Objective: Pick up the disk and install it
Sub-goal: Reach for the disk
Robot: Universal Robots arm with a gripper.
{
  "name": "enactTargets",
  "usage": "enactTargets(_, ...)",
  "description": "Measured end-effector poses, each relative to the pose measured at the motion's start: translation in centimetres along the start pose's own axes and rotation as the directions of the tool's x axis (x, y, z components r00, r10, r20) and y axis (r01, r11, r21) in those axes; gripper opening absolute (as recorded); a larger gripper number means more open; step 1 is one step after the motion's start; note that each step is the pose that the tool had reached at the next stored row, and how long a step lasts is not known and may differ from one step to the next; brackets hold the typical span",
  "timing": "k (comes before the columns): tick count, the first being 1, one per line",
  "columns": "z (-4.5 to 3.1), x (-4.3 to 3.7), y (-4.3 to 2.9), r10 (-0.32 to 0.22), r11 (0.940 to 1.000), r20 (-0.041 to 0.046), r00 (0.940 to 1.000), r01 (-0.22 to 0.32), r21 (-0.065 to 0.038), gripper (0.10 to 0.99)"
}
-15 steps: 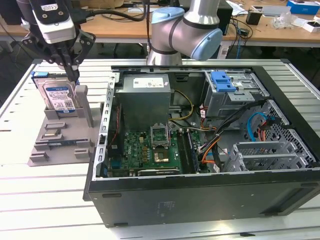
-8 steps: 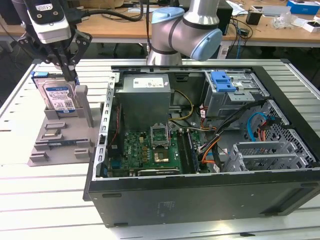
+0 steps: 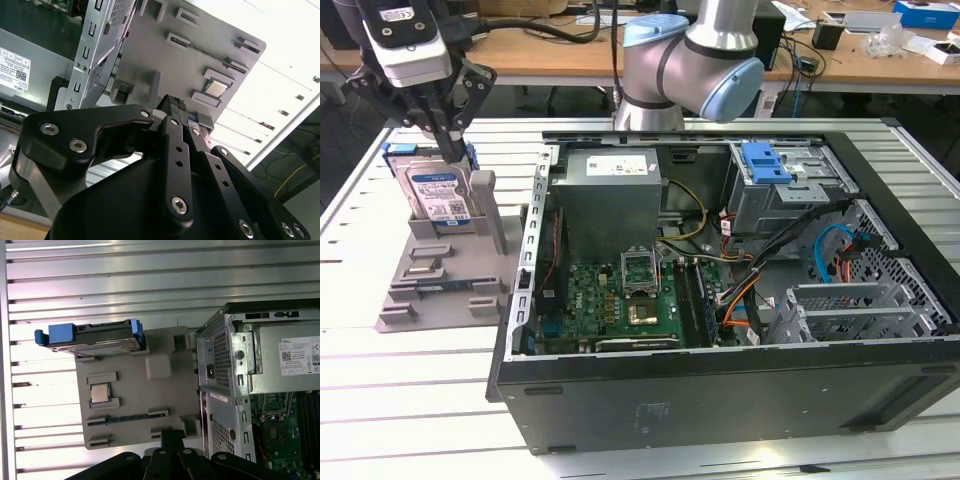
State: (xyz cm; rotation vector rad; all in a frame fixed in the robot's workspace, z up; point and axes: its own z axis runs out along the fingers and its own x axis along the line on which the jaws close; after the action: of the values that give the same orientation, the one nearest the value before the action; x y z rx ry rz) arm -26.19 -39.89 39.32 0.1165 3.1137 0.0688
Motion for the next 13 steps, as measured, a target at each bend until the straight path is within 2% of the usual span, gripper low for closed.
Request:
enactTargets(5, -0.02, 0.91, -0.07, 0.000, 1.0000, 0.0000, 1.0000, 0.000, 0.000, 0.106)
enactTargets(13, -0.04, 1.64, -0.12, 0.000, 1.0000, 0.0000, 1.0000, 0.000, 0.000, 0.106)
